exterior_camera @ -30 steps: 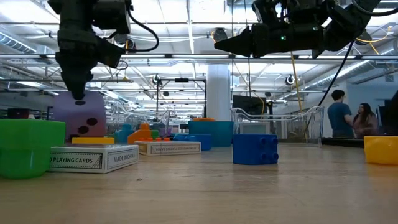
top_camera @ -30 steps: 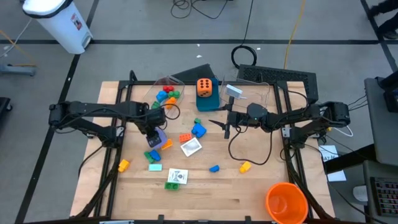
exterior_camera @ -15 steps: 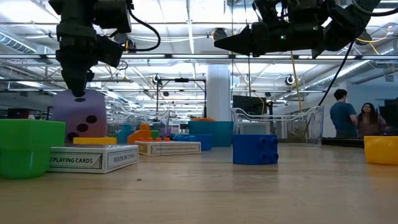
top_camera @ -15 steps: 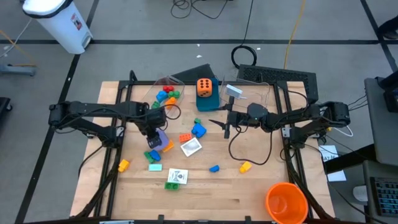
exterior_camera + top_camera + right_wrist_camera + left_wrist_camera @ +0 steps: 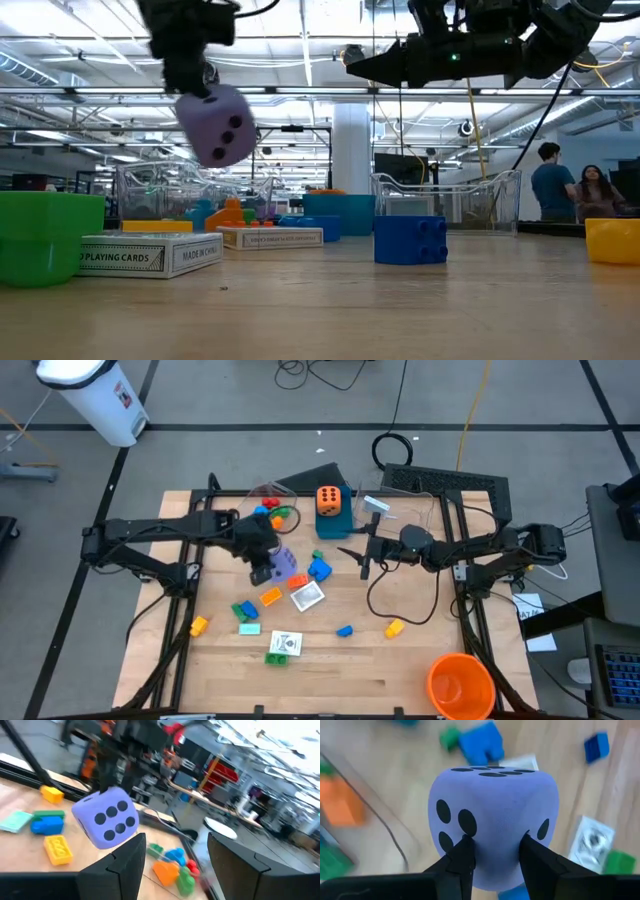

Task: Pick & Place Toys
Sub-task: Put the violet dice into the blue bin

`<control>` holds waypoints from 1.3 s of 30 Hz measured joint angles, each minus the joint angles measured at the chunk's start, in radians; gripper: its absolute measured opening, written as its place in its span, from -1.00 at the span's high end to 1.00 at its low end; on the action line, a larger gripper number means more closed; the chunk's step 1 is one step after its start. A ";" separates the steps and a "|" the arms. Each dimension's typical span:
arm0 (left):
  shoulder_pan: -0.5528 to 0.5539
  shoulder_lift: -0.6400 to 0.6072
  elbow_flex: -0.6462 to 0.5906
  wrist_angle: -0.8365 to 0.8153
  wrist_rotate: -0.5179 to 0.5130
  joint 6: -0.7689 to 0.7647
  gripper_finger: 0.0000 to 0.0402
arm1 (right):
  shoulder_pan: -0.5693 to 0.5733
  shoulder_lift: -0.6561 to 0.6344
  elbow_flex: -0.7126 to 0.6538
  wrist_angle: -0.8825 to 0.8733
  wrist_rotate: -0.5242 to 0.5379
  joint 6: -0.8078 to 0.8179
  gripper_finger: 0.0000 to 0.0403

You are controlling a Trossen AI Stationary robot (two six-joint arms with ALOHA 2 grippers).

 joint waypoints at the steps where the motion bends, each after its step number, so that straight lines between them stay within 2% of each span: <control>1: 0.006 0.014 0.026 -0.001 -0.016 0.019 0.37 | 0.000 -0.009 0.000 -0.015 0.021 0.000 -0.03; 5: 0.039 0.107 0.139 -0.006 -0.041 0.109 0.37 | 0.000 -0.073 0.000 -0.132 0.080 0.011 -0.03; 12: 0.124 0.347 0.392 -0.065 -0.043 0.290 0.36 | 0.000 -0.186 0.000 -0.429 0.077 0.123 -0.03; 17: 0.165 0.496 0.601 -0.099 -0.044 0.390 0.36 | 0.000 -0.196 -0.008 -0.578 0.077 0.224 -0.03; 21: 0.187 0.597 0.745 -0.150 -0.045 0.454 0.36 | 0.000 -0.198 -0.079 -0.555 0.077 0.261 -0.03; 24: 0.204 0.674 0.844 -0.202 -0.049 0.503 0.36 | 0.000 -0.197 -0.150 -0.475 0.077 0.268 -0.03; 30: 0.241 0.806 1.022 -0.278 -0.121 0.597 0.36 | 0.000 -0.199 -0.226 -0.342 0.077 0.266 -0.03; 34: 0.266 0.863 1.090 -0.288 -0.121 0.626 0.36 | 0.000 -0.203 -0.226 -0.320 0.077 0.261 -0.03; 39: 0.288 0.906 1.096 -0.290 -0.122 0.637 0.36 | 0.000 -0.203 -0.227 -0.318 0.080 0.254 -0.03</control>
